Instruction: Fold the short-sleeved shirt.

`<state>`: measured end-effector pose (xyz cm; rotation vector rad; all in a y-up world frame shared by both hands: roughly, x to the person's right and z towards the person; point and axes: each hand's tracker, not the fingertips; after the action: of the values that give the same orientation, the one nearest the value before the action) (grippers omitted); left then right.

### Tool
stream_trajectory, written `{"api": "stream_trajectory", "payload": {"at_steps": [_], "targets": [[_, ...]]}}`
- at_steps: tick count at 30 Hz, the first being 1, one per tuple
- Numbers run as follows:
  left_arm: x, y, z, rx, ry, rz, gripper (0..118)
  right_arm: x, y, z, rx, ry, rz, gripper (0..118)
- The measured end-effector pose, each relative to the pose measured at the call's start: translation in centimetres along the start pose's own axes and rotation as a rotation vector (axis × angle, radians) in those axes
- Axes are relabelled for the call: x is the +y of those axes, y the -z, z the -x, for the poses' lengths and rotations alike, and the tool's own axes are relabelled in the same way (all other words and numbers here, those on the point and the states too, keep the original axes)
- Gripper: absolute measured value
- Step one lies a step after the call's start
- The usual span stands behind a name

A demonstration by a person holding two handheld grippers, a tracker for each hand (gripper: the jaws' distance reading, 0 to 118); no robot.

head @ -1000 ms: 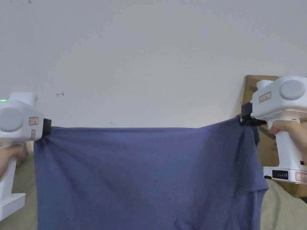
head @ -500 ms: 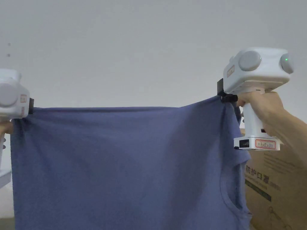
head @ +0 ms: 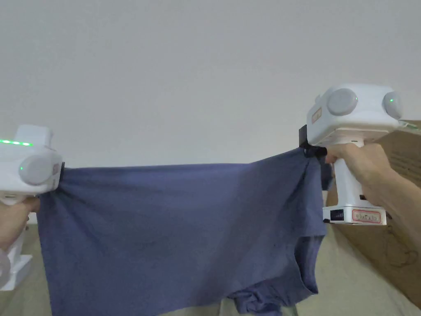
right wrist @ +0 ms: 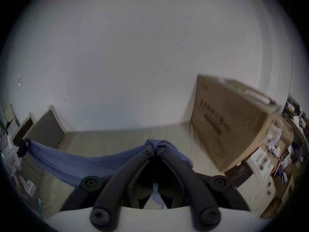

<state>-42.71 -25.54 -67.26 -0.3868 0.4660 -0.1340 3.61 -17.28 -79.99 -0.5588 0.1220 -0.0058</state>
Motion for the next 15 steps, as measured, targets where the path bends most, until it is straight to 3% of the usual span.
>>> {"api": "stream_trajectory", "payload": {"at_steps": [2,6,9,15], "targets": [[-5.2,3.1,-1.7,-0.007,0.039,0.103,2,-3.9,4.8,0.3,-0.004,0.0,0.094,1],[-15.2,7.6,-4.1,-0.056,-0.066,0.306,2,-12.5,13.0,0.9,-0.029,-0.031,0.268,1],[-21.1,8.8,-6.0,-0.067,0.009,0.406,2,-18.1,17.7,0.5,-0.02,-0.029,0.384,1],[-26.2,7.4,-6.0,-0.093,-0.012,0.47,2,-25.3,19.2,-1.0,-0.03,-0.072,0.469,1]]}}
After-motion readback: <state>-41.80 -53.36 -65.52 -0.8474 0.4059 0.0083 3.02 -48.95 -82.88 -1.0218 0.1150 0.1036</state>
